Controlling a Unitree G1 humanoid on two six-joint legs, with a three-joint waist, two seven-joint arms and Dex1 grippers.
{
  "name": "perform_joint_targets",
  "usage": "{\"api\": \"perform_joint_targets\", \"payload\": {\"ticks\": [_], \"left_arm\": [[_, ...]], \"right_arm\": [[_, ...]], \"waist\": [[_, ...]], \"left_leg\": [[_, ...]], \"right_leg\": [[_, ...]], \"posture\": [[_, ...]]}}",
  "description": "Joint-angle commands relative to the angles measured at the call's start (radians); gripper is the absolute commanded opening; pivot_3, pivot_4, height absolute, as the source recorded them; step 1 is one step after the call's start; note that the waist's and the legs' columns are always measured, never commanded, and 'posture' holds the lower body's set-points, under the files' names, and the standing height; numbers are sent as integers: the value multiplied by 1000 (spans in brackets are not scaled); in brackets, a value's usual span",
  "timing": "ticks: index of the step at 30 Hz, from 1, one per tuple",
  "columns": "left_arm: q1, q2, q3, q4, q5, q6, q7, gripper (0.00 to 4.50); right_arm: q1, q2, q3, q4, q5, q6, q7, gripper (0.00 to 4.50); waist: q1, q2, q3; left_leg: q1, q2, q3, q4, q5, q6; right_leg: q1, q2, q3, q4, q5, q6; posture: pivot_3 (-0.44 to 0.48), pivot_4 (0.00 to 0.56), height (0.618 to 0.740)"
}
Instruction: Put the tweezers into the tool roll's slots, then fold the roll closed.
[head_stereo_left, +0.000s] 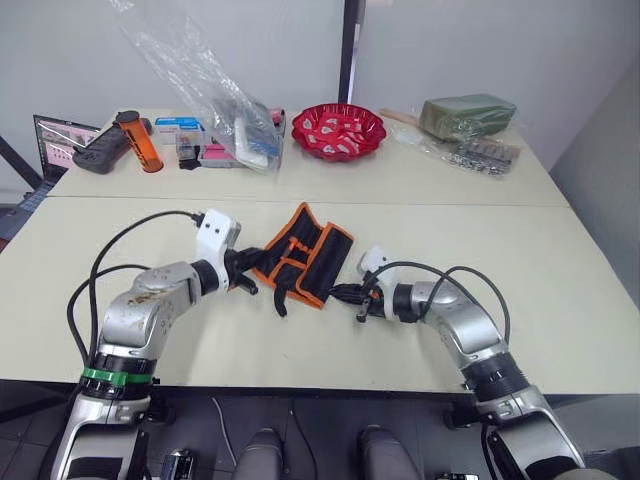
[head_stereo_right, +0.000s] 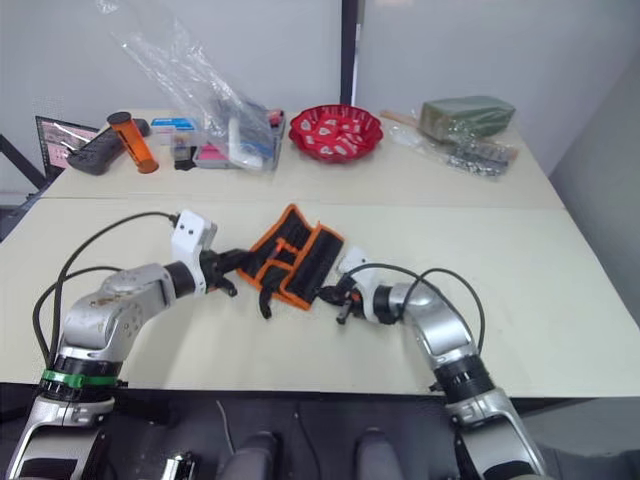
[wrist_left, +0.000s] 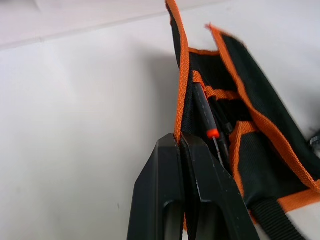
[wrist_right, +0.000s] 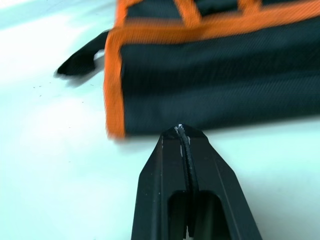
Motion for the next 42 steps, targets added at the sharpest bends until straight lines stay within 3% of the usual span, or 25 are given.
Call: {"api": "perform_joint_targets", "payload": {"ticks": [1,10,20,24,35,42], "left_arm": [[-28,-17,-8,-42,1,-7,-16,25],[-11,-17,-26,-43,27,-11,-43,25],[-8,-36,-34,-70,25,13,-54,25],[13,-68,-101,-128,21,46,-70,25],[2,-124,-129,-129,56,35,-39,25],[-13,-186,-181,-17,116,-32,-38,25]], "right_arm": [[-4,1,-22,-64,23,9,-11,0],[-50,30,-69,-69,66,-29,-16,0],[-120,102,36,168,-62,-144,-47,0],[-124,109,54,229,-98,-165,-57,0],[-107,75,55,216,-112,-145,-34,0],[-97,63,47,180,-105,-122,-37,0]], "waist": [[-1,0,0],[-4,0,0],[-5,0,0],[-5,0,0],[0,0,0],[3,0,0]], "left_leg": [[0,0,0,0,0,0],[0,0,0,0,0,0],[0,0,0,0,0,0],[0,0,0,0,0,0],[1,0,0,1,0,0],[1,-1,0,2,0,0]], "right_leg": [[0,0,0,0,0,0],[-1,0,0,0,0,0],[-1,0,0,1,0,0],[-1,0,0,1,0,0],[1,0,0,1,0,0],[1,0,0,1,0,0]], "posture": [[0,150,740],[0,150,740],[0,150,740],[0,150,740],[0,150,740],[0,150,740]]}}
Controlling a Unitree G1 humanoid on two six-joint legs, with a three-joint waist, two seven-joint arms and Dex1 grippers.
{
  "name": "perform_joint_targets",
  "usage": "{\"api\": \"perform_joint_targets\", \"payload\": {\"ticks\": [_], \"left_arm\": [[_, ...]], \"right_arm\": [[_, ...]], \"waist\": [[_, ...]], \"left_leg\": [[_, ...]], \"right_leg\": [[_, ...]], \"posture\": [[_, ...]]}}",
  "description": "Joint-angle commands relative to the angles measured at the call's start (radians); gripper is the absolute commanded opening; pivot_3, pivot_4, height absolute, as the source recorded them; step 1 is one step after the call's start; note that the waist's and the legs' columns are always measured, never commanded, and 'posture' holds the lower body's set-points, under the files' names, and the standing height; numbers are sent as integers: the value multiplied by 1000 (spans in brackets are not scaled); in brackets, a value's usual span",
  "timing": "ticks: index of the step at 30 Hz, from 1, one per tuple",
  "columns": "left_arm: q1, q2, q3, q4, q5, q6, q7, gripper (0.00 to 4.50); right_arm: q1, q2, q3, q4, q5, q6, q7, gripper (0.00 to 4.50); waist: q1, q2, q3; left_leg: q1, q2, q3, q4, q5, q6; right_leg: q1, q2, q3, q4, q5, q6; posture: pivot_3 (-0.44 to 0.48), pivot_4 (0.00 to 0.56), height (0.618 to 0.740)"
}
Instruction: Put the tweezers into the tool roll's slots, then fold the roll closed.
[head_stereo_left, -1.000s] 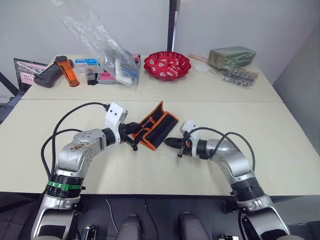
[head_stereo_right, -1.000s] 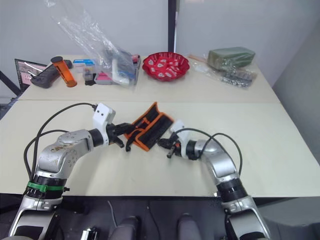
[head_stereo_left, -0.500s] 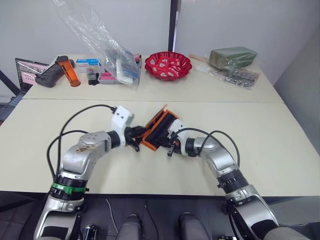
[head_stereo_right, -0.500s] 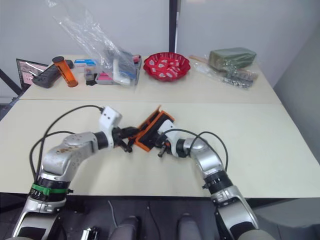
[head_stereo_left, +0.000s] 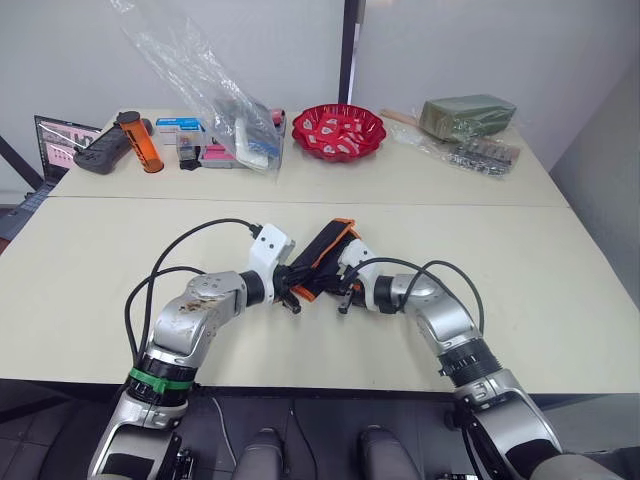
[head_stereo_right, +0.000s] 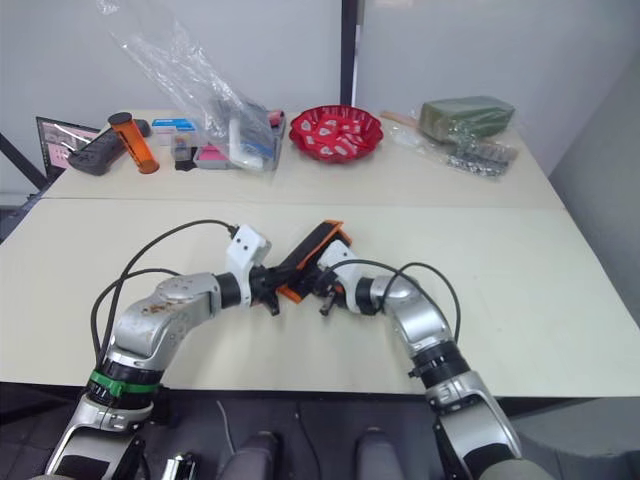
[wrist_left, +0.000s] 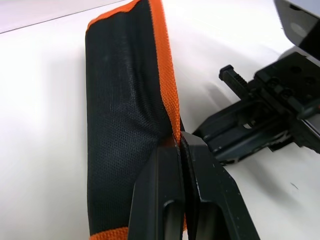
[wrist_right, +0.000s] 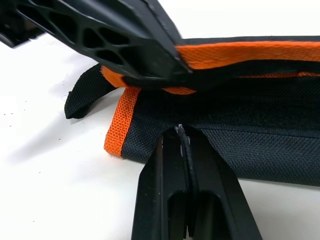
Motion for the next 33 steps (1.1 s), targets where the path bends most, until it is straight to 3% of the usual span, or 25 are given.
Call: {"api": "perform_joint_targets", "payload": {"ticks": [1,6,18,28,33], "left_arm": [[-27,-40,-35,62,39,-61,0,25],[-37,-80,-83,127,76,-81,-20,25],[-17,-27,-120,171,144,-102,-83,25],[1,-22,-124,155,159,-100,-90,25],[14,-22,-98,100,120,-87,-116,25]], "right_arm": [[24,-20,-3,-24,-9,39,-2,0],[33,-32,-20,-77,3,68,-7,0],[-19,-173,-157,-261,163,196,98,0],[-225,-14,-128,158,39,3,-47,0],[-228,22,-68,406,-68,-161,-74,0]], "waist": [[2,0,0],[8,0,0],[0,0,0],[-5,1,-1],[-5,2,-1]], "left_leg": [[0,0,0,0,0,0],[0,-1,0,1,0,0],[0,-1,0,1,0,0],[0,-1,0,0,0,0],[0,-1,0,-1,0,0]], "right_leg": [[0,0,0,0,0,0],[0,-1,0,0,0,0],[1,-1,0,-1,0,1],[1,-1,0,0,0,1],[0,-1,0,0,0,1]], "posture": [[0,150,740],[0,150,740],[0,150,740],[0,150,740],[0,150,740]]}}
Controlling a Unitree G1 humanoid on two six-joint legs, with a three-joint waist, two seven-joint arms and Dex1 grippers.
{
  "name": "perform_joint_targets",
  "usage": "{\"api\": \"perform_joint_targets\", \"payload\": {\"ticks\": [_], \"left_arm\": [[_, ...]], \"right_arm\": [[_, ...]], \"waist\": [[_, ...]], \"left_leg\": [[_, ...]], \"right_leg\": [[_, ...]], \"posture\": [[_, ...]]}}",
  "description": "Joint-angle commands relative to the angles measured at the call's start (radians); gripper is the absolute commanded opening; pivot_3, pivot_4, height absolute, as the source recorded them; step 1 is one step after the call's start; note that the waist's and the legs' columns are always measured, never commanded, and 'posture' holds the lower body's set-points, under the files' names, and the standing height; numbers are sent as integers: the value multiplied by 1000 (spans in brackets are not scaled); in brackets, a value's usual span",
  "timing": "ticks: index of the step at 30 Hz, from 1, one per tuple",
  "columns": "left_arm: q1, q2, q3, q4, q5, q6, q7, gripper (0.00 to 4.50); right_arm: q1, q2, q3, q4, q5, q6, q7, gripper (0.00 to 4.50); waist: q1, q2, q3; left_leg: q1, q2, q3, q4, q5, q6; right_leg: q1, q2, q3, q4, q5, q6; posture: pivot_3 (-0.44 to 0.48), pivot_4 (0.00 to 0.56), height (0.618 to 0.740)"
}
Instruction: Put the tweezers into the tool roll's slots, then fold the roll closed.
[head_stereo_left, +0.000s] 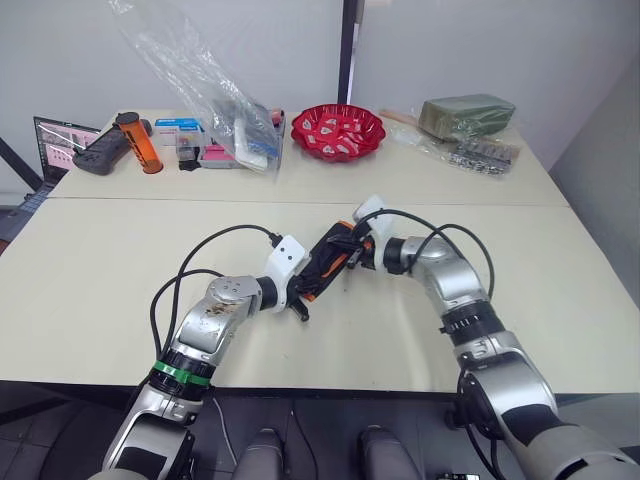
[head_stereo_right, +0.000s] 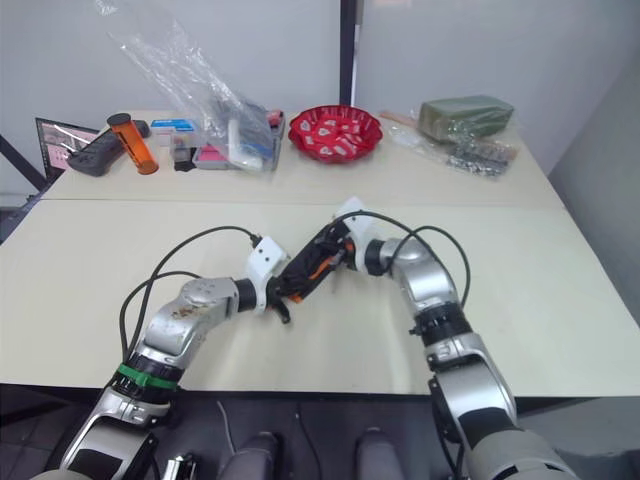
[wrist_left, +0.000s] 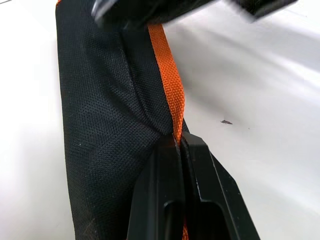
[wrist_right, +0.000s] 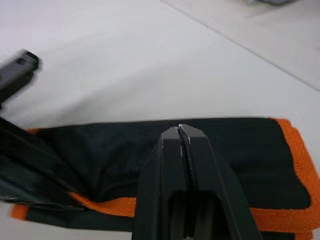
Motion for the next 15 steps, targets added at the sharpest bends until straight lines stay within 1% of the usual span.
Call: {"api": "perform_joint_targets", "payload": {"ticks": [1,4,6,8,10,12,13,15], "left_arm": [[35,0,2,-32,-33,20,-37,25],[56,2,79,-110,-105,45,-45,953],[82,31,132,-183,-157,33,-78,1584],[111,40,196,-252,-233,0,-119,2283],[135,48,274,-285,-310,-22,-151,2929],[144,63,304,-277,-332,-46,-175,3583],[146,68,307,-268,-332,-59,-182,3583],[131,70,309,-234,-326,-68,-172,3209]], "right_arm": [[6,4,22,136,-61,-124,-11,0],[3,13,9,232,-69,-166,-13,0],[-2,12,7,277,-78,-193,-14,0],[-9,12,8,308,-84,-213,-10,0],[-18,15,7,327,-84,-224,0,0],[-21,17,7,333,-84,-231,12,0],[-21,18,8,333,-84,-234,16,0],[-19,20,7,327,-83,-234,23,0]], "waist": [[-2,0,0],[-8,1,-1],[-13,1,-1],[-15,1,-1],[-15,1,-1],[-15,1,-1],[-15,2,-1],[-15,2,-1]], "left_leg": [[0,0,0,0,0,0],[1,0,0,-1,0,0],[1,0,0,-1,0,0],[1,1,0,-1,0,0],[2,0,0,0,0,0],[3,1,0,0,0,0],[4,1,0,0,0,0],[6,0,0,-1,0,0]], "right_leg": [[0,0,0,0,0,0],[0,0,0,0,0,0],[0,0,0,0,0,0],[0,0,0,1,0,0],[1,0,0,1,0,0],[2,0,0,0,0,0],[4,0,0,0,0,0],[6,0,0,-1,0,0]], "posture": [[0,150,740],[0,150,740],[0,150,740],[0,150,740],[0,150,740],[0,150,740],[0,150,740],[0,150,740]]}}
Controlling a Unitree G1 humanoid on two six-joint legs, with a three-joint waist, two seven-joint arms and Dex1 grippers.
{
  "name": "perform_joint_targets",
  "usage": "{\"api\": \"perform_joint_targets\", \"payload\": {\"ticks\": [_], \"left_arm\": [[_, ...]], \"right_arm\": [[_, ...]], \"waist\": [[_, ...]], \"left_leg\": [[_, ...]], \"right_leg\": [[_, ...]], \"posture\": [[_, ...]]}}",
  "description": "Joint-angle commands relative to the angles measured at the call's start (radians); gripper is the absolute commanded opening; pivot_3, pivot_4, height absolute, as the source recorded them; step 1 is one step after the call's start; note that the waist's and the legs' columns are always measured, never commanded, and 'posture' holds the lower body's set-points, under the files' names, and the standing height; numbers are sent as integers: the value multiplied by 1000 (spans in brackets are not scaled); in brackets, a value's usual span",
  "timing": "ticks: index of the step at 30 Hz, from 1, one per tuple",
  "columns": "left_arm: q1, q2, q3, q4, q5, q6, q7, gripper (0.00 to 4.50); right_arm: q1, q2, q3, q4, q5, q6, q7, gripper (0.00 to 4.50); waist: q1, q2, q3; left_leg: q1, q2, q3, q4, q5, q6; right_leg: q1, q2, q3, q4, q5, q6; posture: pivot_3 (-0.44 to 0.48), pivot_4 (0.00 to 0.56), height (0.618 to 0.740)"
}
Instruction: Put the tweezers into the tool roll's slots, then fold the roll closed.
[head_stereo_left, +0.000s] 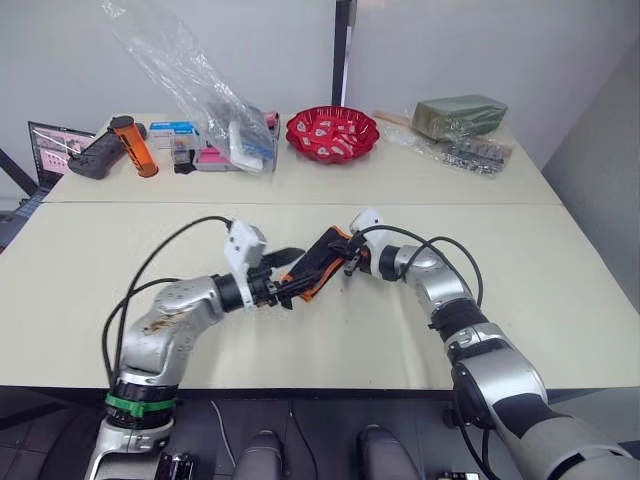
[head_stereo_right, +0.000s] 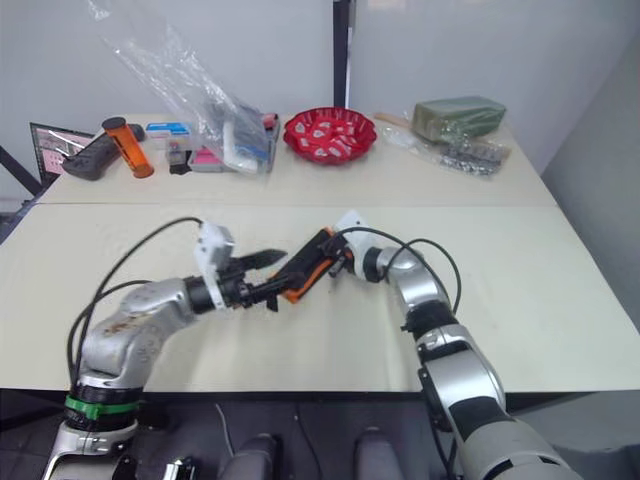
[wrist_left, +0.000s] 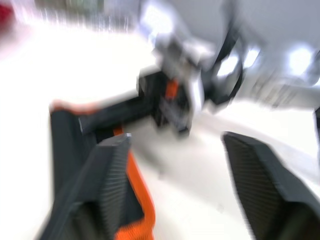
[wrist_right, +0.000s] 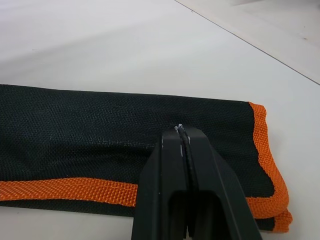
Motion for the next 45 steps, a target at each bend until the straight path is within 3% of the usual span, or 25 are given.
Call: {"api": "perform_joint_targets", "payload": {"ticks": [1,6,10,15,19,25,34,40,45], "left_arm": [[-20,12,-10,47,19,-47,-7,2900],[-106,15,-108,249,176,-200,-7,1236],[-170,-40,-181,348,239,-258,-6,14],[-198,-67,-230,456,301,-310,-6,14],[-182,-87,-234,554,342,-391,22,14],[-132,-109,-232,555,324,-402,-8,14],[-83,-110,-215,487,321,-359,15,14],[-41,-109,-204,469,336,-332,76,14],[3,-115,-208,485,338,-332,93,14]], "right_arm": [[31,-3,19,51,-42,23,15,0],[32,3,16,45,-41,25,18,0],[39,4,11,27,-35,31,23,0],[43,8,-3,-6,-22,29,21,0],[64,15,-51,-190,76,69,104,0],[48,14,-68,-311,107,144,104,0],[27,70,-52,-70,36,89,25,0],[-53,49,-77,196,-16,19,-135,0],[-85,33,-97,299,-35,-22,-199,0]], "waist": [[0,0,0],[-1,0,0],[-4,0,0],[-10,0,0],[-10,0,0],[-9,1,0],[-9,1,0],[-5,1,-1],[-9,2,-4]], "left_leg": [[0,0,0,0,0,0],[1,0,0,0,0,0],[1,0,0,-1,0,0],[1,0,0,-1,0,0],[-1,0,0,-1,0,0],[-5,0,0,0,0,0],[-5,0,0,0,0,0],[0,0,0,0,0,0],[6,0,0,-1,0,0]], "right_leg": [[1,0,0,0,0,0],[1,0,0,0,0,0],[1,0,0,0,0,0],[0,0,0,0,0,0],[-2,0,0,1,0,0],[-7,0,0,3,0,0],[-7,0,0,2,0,0],[-4,0,0,6,0,0],[2,0,0,6,0,0]], "posture": [[0,150,740],[0,150,740],[0,150,740],[0,150,740],[0,150,740],[0,150,740],[0,150,740],[0,150,740],[0,150,740]]}}
